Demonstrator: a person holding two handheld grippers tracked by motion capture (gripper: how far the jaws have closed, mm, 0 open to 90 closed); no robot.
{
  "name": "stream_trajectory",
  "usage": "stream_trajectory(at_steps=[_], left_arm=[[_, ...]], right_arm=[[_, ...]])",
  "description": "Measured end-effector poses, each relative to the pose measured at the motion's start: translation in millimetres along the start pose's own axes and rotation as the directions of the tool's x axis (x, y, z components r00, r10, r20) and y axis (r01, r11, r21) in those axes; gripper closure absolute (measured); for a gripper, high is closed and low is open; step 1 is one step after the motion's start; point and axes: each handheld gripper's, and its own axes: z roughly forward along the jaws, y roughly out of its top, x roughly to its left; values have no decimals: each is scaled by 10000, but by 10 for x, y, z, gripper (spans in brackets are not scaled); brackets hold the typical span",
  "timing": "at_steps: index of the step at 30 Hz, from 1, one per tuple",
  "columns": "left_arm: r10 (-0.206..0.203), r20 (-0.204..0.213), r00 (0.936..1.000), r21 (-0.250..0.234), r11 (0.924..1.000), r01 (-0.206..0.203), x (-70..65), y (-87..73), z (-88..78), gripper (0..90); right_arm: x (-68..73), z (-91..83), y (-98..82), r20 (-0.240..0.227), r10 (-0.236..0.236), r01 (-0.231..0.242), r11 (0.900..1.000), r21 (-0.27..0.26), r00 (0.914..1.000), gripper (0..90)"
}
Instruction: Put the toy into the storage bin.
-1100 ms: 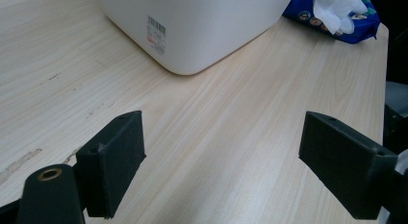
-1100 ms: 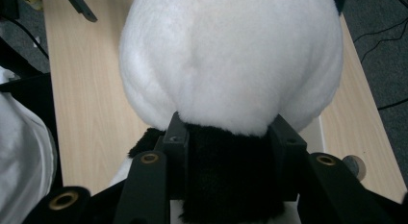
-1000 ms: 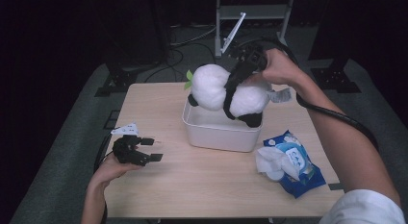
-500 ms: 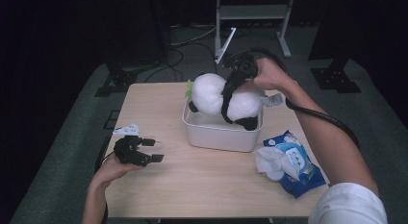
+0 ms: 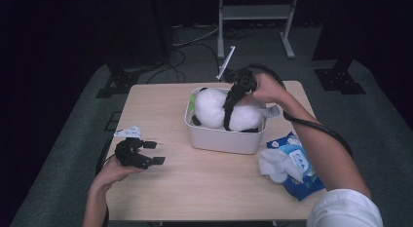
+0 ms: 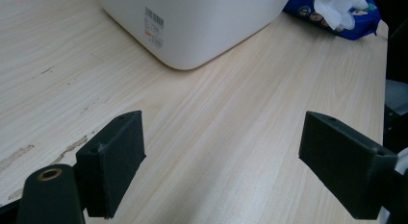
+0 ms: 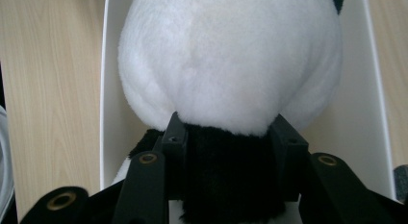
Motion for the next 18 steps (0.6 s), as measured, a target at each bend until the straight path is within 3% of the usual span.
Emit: stream_trajectory(at_steps=[8,18], left_arm=[[-6,-5,10000,2,10000,6,1,-3,-4,147],[-15,-11,10000,-89,10000,15,5,-3,-17,147]], right_arm=[[78,193,-33,-438,-41,54,9996,289,9990,577],[239,318,-88,-843,-160,169,9998,92,9963,570]])
